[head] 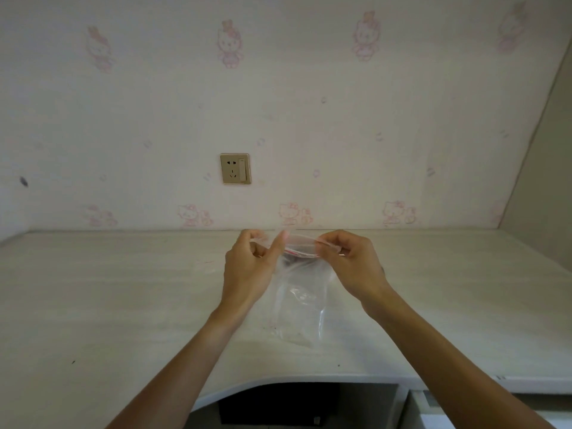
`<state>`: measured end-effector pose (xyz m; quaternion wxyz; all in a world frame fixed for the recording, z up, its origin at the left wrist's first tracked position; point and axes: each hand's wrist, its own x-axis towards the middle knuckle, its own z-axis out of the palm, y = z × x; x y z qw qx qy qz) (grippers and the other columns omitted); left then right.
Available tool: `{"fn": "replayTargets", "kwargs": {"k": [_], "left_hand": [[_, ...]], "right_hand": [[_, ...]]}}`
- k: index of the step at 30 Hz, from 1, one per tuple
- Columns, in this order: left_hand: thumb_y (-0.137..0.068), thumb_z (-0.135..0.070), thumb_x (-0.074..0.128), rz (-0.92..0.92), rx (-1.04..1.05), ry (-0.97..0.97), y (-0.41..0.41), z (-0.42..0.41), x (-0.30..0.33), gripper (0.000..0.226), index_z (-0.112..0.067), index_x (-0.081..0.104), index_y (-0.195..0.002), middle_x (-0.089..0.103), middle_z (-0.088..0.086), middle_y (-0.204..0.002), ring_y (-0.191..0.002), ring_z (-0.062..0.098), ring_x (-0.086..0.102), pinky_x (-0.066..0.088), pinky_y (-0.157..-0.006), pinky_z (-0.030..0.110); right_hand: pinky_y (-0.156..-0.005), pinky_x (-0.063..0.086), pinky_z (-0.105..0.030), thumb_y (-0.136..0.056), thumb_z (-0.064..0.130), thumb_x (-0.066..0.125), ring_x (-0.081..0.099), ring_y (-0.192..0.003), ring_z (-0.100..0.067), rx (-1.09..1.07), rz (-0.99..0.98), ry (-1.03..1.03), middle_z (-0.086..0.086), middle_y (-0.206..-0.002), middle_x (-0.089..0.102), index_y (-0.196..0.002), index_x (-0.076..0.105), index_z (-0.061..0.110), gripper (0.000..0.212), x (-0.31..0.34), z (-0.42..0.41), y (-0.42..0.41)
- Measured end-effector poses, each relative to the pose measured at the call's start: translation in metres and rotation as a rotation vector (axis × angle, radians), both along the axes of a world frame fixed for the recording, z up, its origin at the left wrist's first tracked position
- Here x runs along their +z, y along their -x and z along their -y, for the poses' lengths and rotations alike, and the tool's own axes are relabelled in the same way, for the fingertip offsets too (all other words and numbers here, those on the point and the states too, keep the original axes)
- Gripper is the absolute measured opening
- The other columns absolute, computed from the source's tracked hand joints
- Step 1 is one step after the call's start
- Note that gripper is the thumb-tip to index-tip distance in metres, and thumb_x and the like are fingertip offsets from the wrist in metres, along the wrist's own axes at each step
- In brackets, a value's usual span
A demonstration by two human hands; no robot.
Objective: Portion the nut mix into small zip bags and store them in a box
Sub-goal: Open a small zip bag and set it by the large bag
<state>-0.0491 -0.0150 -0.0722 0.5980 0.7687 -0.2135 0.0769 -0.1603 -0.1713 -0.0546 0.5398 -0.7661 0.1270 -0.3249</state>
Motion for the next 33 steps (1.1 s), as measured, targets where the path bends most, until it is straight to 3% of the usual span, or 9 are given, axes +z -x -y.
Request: {"fn": "replayTargets", "kwargs": {"k": [4,7,10,13,18,22,26,28,33], "left_hand": [[-0.088,-0.038,0.077,0.018,0.017,0.014,-0.005,-0.003,-0.003,0.016,-0.029,0.066,-0.083,0.070,-0.013,-0.072,-0.064,0.013,0.072,0.055,-0.066,0.033],[-0.089,-0.032,0.076,0.029,0.029,0.021,-0.005,-0.006,-0.005,0.016,-0.031,0.060,-0.087,0.070,-0.008,-0.073,-0.060,0.010,0.071,0.047,-0.061,0.025],[-0.087,-0.026,0.081,0.059,0.018,0.050,-0.004,-0.007,-0.006,0.023,-0.022,0.059,-0.085,0.068,-0.002,-0.073,-0.062,0.015,0.073,0.057,-0.061,0.031],[-0.085,-0.024,0.086,-0.044,-0.068,0.161,0.001,-0.006,-0.001,0.022,-0.013,0.067,-0.083,0.072,0.002,-0.073,-0.066,0.019,0.077,0.063,-0.059,0.034],[-0.084,-0.013,0.083,-0.458,-0.276,0.409,0.005,-0.005,0.010,0.014,-0.006,0.077,-0.095,0.080,0.010,-0.084,-0.085,0.025,0.080,0.066,-0.074,0.033],[-0.077,-0.009,0.078,-0.861,-0.500,0.652,0.007,-0.002,0.020,0.013,-0.002,0.077,-0.088,0.079,0.016,-0.093,-0.088,0.022,0.080,0.066,-0.074,0.034],[-0.087,-0.007,0.073,-1.102,-0.619,0.780,0.009,0.004,0.020,0.010,0.003,0.076,-0.083,0.073,0.013,-0.084,-0.080,0.024,0.077,0.066,-0.075,0.045],[-0.093,-0.010,0.067,-1.070,-0.620,0.723,0.010,0.005,0.015,0.020,-0.001,0.076,-0.078,0.063,0.007,-0.073,-0.069,0.019,0.070,0.065,-0.075,0.044],[-0.078,-0.014,0.063,-1.067,-0.553,0.685,0.010,0.006,0.012,0.020,-0.010,0.059,-0.058,0.043,0.001,-0.064,-0.053,0.016,0.054,0.055,-0.071,0.035]], "right_hand": [[-0.067,0.046,-0.007,-0.094,0.013,0.070,0.063,-0.076,0.006,-0.046,0.008,0.057,0.015,-0.082,0.074,-0.087,0.077,0.023,0.014,0.001,0.003,0.001],[-0.070,0.046,-0.006,-0.095,0.012,0.067,0.064,-0.088,0.002,-0.173,-0.036,0.158,0.013,-0.094,0.072,-0.094,0.075,0.021,0.012,-0.002,0.010,0.003],[-0.069,0.050,-0.017,-0.093,0.019,0.069,0.064,-0.079,-0.006,-0.290,-0.093,0.217,0.005,-0.089,0.067,-0.097,0.067,0.021,0.005,-0.005,0.013,0.005],[-0.065,0.062,-0.041,-0.094,0.018,0.069,0.071,-0.064,-0.019,-0.254,-0.131,-0.087,-0.003,-0.071,0.071,-0.091,0.068,0.012,0.007,-0.002,0.014,0.004],[-0.072,0.065,-0.040,-0.095,0.002,0.067,0.078,-0.086,-0.034,0.046,-0.005,-0.689,-0.018,-0.087,0.077,-0.101,0.071,-0.006,0.011,0.003,0.017,0.010],[-0.078,0.064,-0.037,-0.098,-0.003,0.057,0.077,-0.087,-0.029,0.257,0.154,-1.010,-0.018,-0.091,0.075,-0.103,0.069,-0.008,0.013,0.000,0.017,0.010],[-0.077,0.063,-0.039,-0.100,0.004,0.054,0.071,-0.071,-0.022,0.343,0.157,-1.016,-0.009,-0.070,0.065,-0.098,0.064,-0.004,0.013,-0.004,0.016,0.004],[-0.074,0.062,-0.040,-0.099,0.009,0.053,0.070,-0.066,-0.021,0.356,0.106,-0.975,-0.008,-0.066,0.066,-0.095,0.069,-0.002,0.020,-0.007,0.015,0.003],[-0.068,0.059,-0.035,-0.080,0.014,0.054,0.060,-0.059,-0.018,0.418,0.074,-0.945,-0.005,-0.061,0.058,-0.072,0.080,0.011,0.027,-0.016,0.017,0.002]]}}
